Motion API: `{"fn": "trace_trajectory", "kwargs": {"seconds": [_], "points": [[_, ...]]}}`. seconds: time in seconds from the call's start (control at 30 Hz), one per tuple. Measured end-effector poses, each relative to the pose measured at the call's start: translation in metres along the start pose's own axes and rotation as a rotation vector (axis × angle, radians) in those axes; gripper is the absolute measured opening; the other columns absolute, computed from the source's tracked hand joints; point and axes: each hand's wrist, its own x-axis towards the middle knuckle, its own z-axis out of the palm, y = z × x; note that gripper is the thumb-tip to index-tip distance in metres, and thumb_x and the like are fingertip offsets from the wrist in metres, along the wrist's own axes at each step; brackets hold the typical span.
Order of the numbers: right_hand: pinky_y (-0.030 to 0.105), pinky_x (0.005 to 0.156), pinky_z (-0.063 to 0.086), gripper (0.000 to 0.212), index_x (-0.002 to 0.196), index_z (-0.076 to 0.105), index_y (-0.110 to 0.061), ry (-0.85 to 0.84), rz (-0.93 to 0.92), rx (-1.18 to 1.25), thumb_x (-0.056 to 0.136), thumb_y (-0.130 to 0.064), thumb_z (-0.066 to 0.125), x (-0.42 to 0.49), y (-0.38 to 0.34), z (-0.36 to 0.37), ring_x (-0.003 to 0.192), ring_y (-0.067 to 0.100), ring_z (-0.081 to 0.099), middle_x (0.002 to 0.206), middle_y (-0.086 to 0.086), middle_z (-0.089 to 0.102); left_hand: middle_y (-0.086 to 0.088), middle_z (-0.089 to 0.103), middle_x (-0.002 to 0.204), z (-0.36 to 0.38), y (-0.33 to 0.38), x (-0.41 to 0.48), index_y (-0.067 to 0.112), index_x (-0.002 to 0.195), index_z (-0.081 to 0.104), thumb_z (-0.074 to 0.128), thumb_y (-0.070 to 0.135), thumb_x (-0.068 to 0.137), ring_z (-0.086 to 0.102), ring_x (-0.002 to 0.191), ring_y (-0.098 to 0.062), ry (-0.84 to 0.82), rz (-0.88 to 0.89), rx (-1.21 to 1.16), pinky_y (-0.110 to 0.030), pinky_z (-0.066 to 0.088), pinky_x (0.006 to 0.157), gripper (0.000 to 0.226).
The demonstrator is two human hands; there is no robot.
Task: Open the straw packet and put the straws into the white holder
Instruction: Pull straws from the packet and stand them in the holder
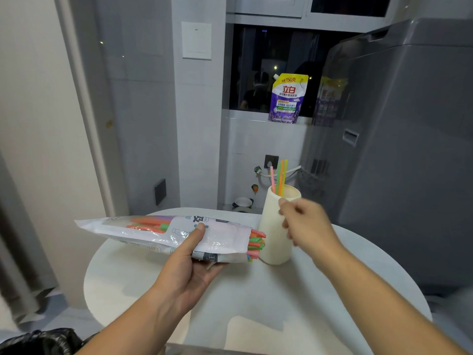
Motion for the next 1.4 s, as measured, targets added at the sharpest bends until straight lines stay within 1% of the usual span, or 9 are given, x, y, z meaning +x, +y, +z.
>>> {"fn": "trace_trajectory", "kwargs": {"seconds": [0.13,0.23,0.37,0.57,0.7,0.9,1.07,1.23,1.4], "points": [[0.027,0.052,0.048,0.034,0.089,0.071,-0.010,-0.258,0.091,0.082,0.094,-0.041,0.059,-0.032,0.008,0.014,0.059,0.016,0.058,0.078,0.007,0.069,-0.014,0.077,0.117,0.001,-0.001,-0.002,0.011,0.128,0.062,0.068,0.021,0.091,0.074,0.107,-0.031,-0.022,0.002,0.013,-0.057,0.058,0.091,0.039],[0.024,0.056,0.050,0.015,0.088,0.076,-0.012,-0.295,0.078,0.160,0.091,-0.025,0.068,-0.034,0.012,0.015,0.060,0.013,0.059,0.077,0.006,0.071,-0.013,0.077,0.118,0.000,-0.001,-0.003,0.010,0.131,0.061,0.068,0.023,0.089,0.074,0.107,-0.028,-0.044,0.011,0.053,-0.052,0.058,0.093,0.044],[0.024,0.058,0.051,0.010,0.090,0.077,-0.007,-0.335,0.127,0.257,0.090,-0.015,0.070,-0.034,0.016,0.011,0.059,0.014,0.059,0.076,0.011,0.072,-0.014,0.076,0.120,-0.001,-0.002,-0.002,0.009,0.132,0.061,0.071,0.024,0.080,0.073,0.110,-0.028,-0.055,0.019,0.084,-0.052,0.061,0.089,0.056],[0.029,0.063,0.055,0.008,0.095,0.073,-0.001,-0.316,0.170,0.341,0.088,-0.004,0.071,-0.031,0.020,0.003,0.062,0.018,0.064,0.075,0.016,0.070,-0.013,0.076,0.118,-0.002,0.000,-0.001,0.011,0.130,0.061,0.073,0.021,0.077,0.074,0.106,-0.028,-0.040,0.023,0.030,-0.053,0.062,0.082,0.056],[0.027,0.054,0.054,0.005,0.092,0.067,0.002,-0.277,0.260,0.502,0.089,0.005,0.063,-0.030,0.017,-0.005,0.059,0.021,0.063,0.077,0.018,0.063,-0.014,0.075,0.121,-0.005,0.006,0.000,0.011,0.134,0.059,0.071,0.019,0.085,0.071,0.114,-0.031,-0.033,0.030,-0.010,-0.062,0.056,0.086,0.051],[0.028,0.058,0.054,0.019,0.104,0.068,-0.003,-0.301,0.275,0.599,0.087,-0.009,0.073,-0.035,0.016,0.004,0.062,0.020,0.064,0.086,0.016,0.068,-0.014,0.075,0.121,-0.002,0.002,-0.003,0.010,0.133,0.060,0.068,0.019,0.090,0.070,0.114,-0.030,-0.032,0.014,0.010,-0.057,0.060,0.083,0.045],[0.025,0.058,0.054,0.009,0.094,0.073,0.001,-0.299,0.217,0.550,0.086,-0.002,0.072,-0.036,0.017,0.007,0.062,0.017,0.063,0.076,0.014,0.069,-0.013,0.076,0.119,-0.002,0.000,-0.004,0.011,0.133,0.061,0.071,0.021,0.080,0.073,0.110,-0.028,-0.040,0.020,0.027,-0.054,0.061,0.083,0.055],[0.025,0.055,0.054,0.006,0.092,0.070,0.003,-0.228,0.226,0.557,0.090,0.003,0.064,-0.032,0.017,-0.001,0.061,0.019,0.062,0.074,0.016,0.064,-0.013,0.077,0.118,-0.004,0.005,-0.002,0.012,0.131,0.061,0.069,0.018,0.088,0.071,0.113,-0.029,-0.017,0.039,-0.007,-0.059,0.060,0.080,0.044],[0.028,0.058,0.053,0.019,0.103,0.069,-0.005,-0.262,0.190,0.526,0.086,-0.011,0.074,-0.038,0.016,0.003,0.062,0.020,0.063,0.083,0.015,0.068,-0.014,0.076,0.120,-0.002,0.002,-0.003,0.011,0.131,0.061,0.068,0.018,0.091,0.070,0.116,-0.030,-0.023,0.032,0.000,-0.057,0.061,0.080,0.041]]}}
